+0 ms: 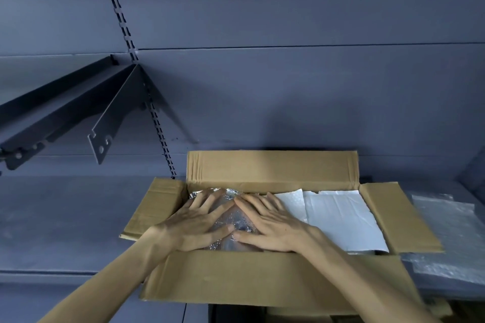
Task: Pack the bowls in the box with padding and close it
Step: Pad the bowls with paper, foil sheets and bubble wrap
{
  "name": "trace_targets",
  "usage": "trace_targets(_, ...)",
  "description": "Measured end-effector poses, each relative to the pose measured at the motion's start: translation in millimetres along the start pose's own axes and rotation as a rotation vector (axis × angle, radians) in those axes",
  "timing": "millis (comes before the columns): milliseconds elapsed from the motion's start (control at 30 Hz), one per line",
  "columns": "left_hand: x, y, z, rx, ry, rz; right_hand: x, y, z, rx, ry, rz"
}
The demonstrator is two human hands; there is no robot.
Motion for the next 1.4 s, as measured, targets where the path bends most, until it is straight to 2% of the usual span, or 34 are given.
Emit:
trace_targets(67, 0, -2, 4, -0.069, 0.011, 0.008, 4, -4, 5, -0.041, -0.025, -0.011)
trace_targets(200, -3, -17, 12, -0.460, -0.009, -0.013, 12, -22, 11, -0.212, -0.098, -0.064)
trace_targets(267, -3, -26, 11, -0.551, 0.009, 0.041, 13, -32, 13, -0.269, -0.110, -0.094)
trace_targets(400, -19, -46, 4, -0.592, 0.036, 0.046, 0, -55, 28, -0.361, -0.082, -0.119)
trace_targets(533, -50, -62, -17, -0.578, 0.048, 0.044, -44, -81, 74, -0.497, 0.080, -0.074)
trace_targets(667, -85, -71, -49, -0.604, 0.118, 0.070, -110, -106, 157, -0.741, 0.371, -0.010)
trace_targets(767, -123, -79, -76, -0.618, 0.200, 0.095, -158, -106, 226, -0.898, 0.703, -0.040)
trace_targets(867, -165, -89, -102, -0.597, 0.273, 0.124, -192, -81, 278, -0.891, 1.045, -0.196)
trace_targets(933, -193, -95, -117, -0.575, 0.334, 0.123, -204, -56, 300, -0.808, 1.164, -0.296)
trace_targets(1033, -231, -102, -138, -0.528, 0.414, 0.129, -211, -29, 316, -0.713, 1.220, -0.326)
trace_targets(1167, -266, -107, -158, -0.481, 0.464, 0.113, -205, -26, 303, -0.759, 1.161, -0.204)
trace_targets(1267, -282, -107, -164, -0.456, 0.477, 0.076, -197, -36, 274, -0.829, 1.050, -0.295)
trace_targets(1400, -283, -109, -160, -0.455, 0.484, 0.043, -193, -45, 238, -0.794, 1.092, -0.359)
Point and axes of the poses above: each hand's wrist, its own z-axis away from the middle knuckle, its own y-axis out of the palm, x = y × z, the point moved 1 cm from there along -z, towards the middle knuckle, and after that the axes turned 11 degrees about -z, right-handed, at the moved point
